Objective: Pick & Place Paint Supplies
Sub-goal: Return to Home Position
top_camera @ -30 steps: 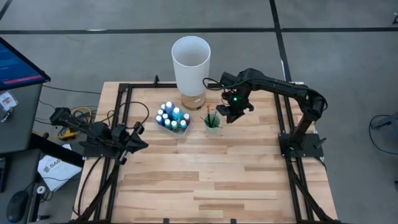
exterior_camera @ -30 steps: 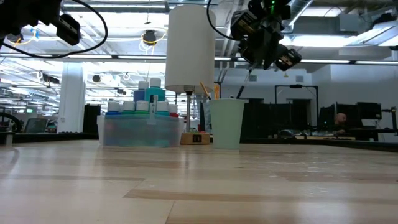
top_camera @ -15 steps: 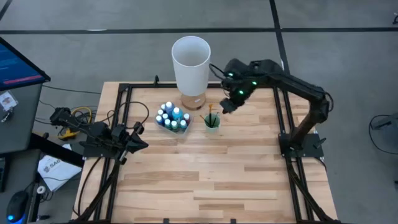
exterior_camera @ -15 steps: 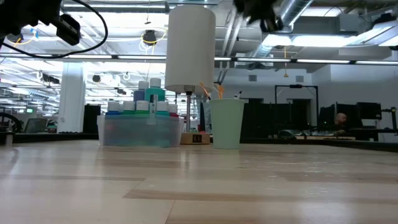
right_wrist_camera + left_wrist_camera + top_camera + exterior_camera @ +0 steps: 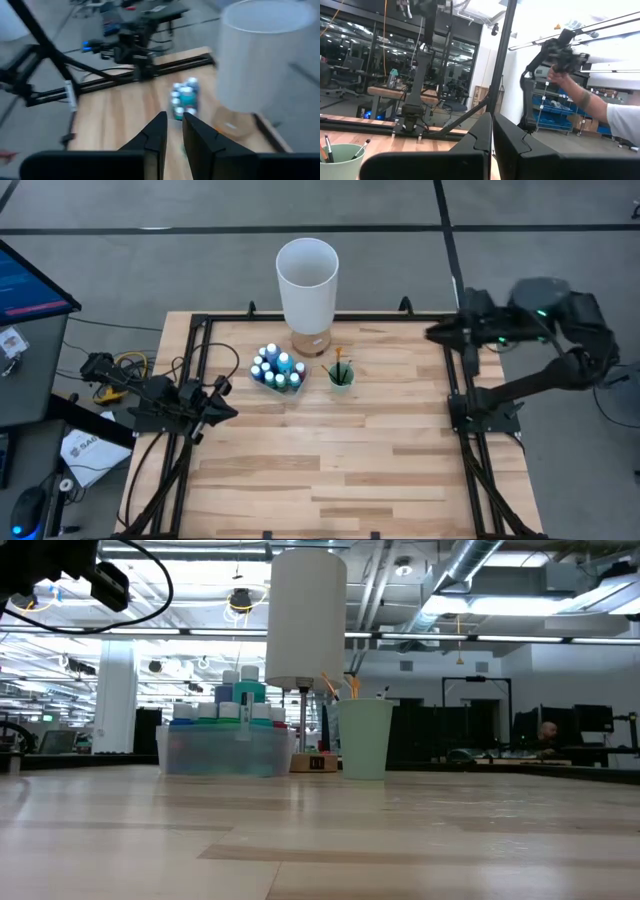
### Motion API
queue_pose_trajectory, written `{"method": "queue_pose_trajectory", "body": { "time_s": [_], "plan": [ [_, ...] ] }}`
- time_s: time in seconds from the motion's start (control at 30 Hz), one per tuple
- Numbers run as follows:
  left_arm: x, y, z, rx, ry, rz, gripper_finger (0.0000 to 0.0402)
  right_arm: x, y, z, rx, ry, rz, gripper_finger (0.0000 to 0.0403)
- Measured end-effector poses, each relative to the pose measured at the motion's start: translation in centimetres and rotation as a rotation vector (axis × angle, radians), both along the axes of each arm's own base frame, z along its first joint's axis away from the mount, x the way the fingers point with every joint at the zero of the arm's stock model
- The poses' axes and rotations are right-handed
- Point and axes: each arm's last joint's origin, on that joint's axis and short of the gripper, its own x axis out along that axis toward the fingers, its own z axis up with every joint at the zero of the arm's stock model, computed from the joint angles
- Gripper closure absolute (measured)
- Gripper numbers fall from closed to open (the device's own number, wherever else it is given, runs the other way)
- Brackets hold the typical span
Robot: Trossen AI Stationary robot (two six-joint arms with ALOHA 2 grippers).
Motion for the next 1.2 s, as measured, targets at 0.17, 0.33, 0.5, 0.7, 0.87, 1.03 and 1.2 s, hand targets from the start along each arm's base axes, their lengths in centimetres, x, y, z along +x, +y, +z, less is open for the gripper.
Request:
{"method": "queue_pose_trajectory", "body": {
  "time_s": [0.17, 0.33, 0.5, 0.7, 0.87, 1.03, 1.2],
  "plan": [
    [0.0, 0.0, 0.0, -0.002, -0.003, 0.0, 0.04, -3.7, 0.6, -3.5, -0.046, -0.041, -0.132, 0.0349],
    [0.0, 0.0, 0.0, -0.002, -0.004, 0.0, 0.04, -5.0, 0.8, -9.1, -0.04, -0.178, -0.095, 0.0349],
    [0.0, 0.0, 0.0, -0.002, -0.004, 0.0, 0.04, -5.1, 0.8, -15.3, -0.108, -0.258, -0.075, 0.0349],
    [0.0, 0.0, 0.0, -0.002, -0.004, 0.0, 0.04, -6.1, 0.7, -20.5, -0.145, -0.404, -0.067, 0.0349],
    [0.0, 0.0, 0.0, -0.002, -0.004, 0.0, 0.04, -7.9, 0.6, -23.2, -0.13, -0.507, -0.073, 0.0349],
    [0.0, 0.0, 0.0, -0.002, -0.004, 0.0, 0.04, -7.7, 0.6, -25.3, -0.144, -0.514, -0.07, 0.0349],
    [0.1, 0.0, 0.0, -0.001, -0.001, 0.001, 0.04, -6.1, 0.8, -27.6, -0.185, -0.447, -0.056, 0.0349]
  ]
}}
